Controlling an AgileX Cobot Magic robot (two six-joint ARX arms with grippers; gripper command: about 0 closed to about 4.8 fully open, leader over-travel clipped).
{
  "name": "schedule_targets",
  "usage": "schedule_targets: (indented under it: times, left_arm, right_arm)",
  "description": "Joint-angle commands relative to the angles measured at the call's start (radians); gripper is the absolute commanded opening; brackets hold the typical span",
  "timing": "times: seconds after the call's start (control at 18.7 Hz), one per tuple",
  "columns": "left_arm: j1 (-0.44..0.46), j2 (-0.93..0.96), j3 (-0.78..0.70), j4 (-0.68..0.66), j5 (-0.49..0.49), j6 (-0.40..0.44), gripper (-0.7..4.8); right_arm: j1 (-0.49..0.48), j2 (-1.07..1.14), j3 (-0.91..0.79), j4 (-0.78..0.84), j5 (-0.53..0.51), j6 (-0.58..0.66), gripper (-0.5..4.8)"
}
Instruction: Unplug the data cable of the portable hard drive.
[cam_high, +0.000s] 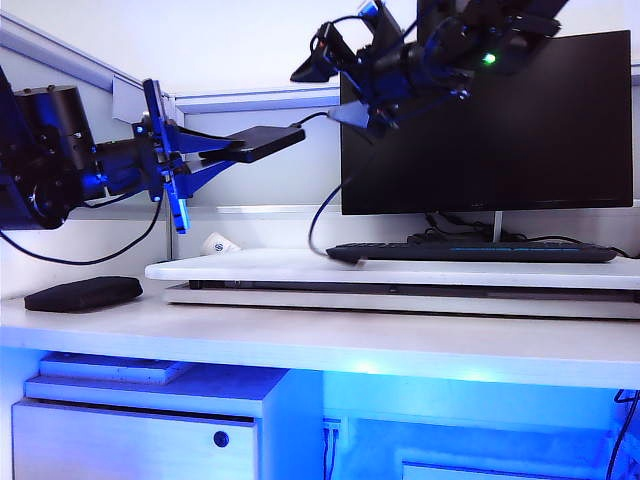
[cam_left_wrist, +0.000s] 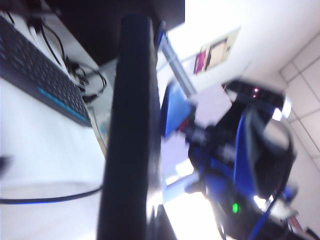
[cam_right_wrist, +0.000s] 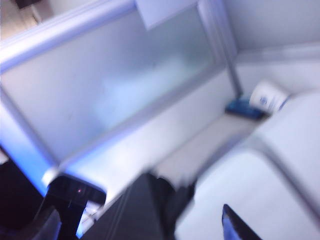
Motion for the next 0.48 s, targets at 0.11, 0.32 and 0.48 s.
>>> schedule_targets:
  times: [0.11, 0.32, 0.48]
  left_arm:
    - [-0.017, -0.026, 0.006, 0.036, 0.027, 0.001, -0.05]
    - [-0.018, -0.056, 0.006, 0.036, 0.027, 0.002, -0.05]
    - [-0.022, -0.071, 0.007, 0.036, 0.027, 0.002, -0.05]
  right_arm:
    - [0.000, 0.043, 0.085, -0.065, 0.009, 0.000, 4.17]
    - [-0.001, 0.043, 0.085, -0.064, 0.024, 0.000, 4.16]
    - [0.000, 0.043, 0.085, -0.056, 0.024, 0.000, 3.65]
